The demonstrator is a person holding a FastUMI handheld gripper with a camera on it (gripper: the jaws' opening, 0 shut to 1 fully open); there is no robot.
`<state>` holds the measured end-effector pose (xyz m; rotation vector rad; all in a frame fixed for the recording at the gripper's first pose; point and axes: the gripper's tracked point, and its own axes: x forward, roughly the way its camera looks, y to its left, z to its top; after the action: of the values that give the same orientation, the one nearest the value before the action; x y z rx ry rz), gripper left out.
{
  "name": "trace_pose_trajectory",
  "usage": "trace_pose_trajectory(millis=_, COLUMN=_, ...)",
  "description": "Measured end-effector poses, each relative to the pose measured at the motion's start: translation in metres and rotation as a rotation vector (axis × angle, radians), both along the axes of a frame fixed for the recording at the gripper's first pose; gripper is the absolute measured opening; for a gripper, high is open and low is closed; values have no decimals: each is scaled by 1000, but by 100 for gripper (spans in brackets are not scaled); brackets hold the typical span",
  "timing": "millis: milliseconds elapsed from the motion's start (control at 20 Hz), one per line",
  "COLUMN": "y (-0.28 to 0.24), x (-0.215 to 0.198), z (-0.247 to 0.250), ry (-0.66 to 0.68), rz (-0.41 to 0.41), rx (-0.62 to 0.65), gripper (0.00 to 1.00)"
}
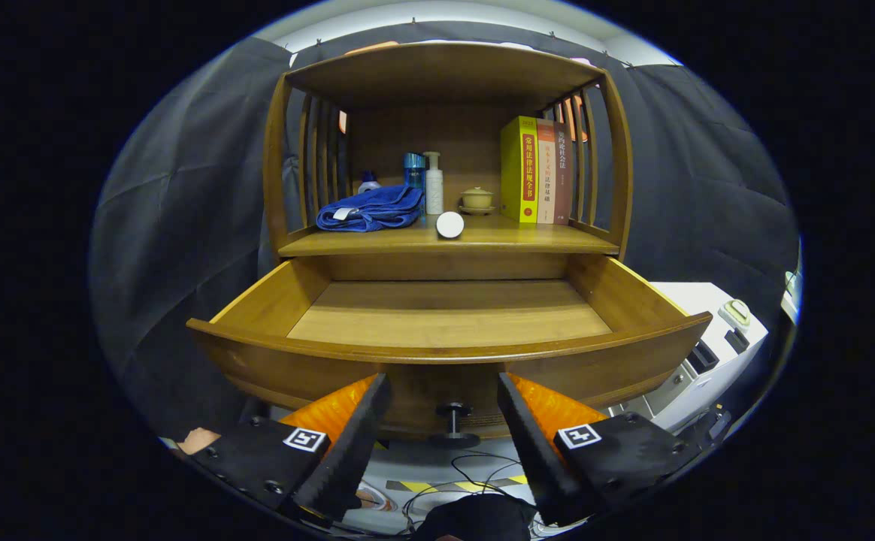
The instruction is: Pull open the drawer, take out the items inside it, and place them on the countertop above the cabinet.
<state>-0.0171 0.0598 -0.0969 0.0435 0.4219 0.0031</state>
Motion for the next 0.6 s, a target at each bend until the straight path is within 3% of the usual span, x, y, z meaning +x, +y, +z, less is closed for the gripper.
trace_pose_trajectory(millis=150, y=2, x=11, z=4, ry=-9, rz=-3, rx=58, gripper=96)
trace_pose_trajectory(millis=600, y=-3, x=56, z=8, ry=-36, rz=-24, rx=55, gripper=96)
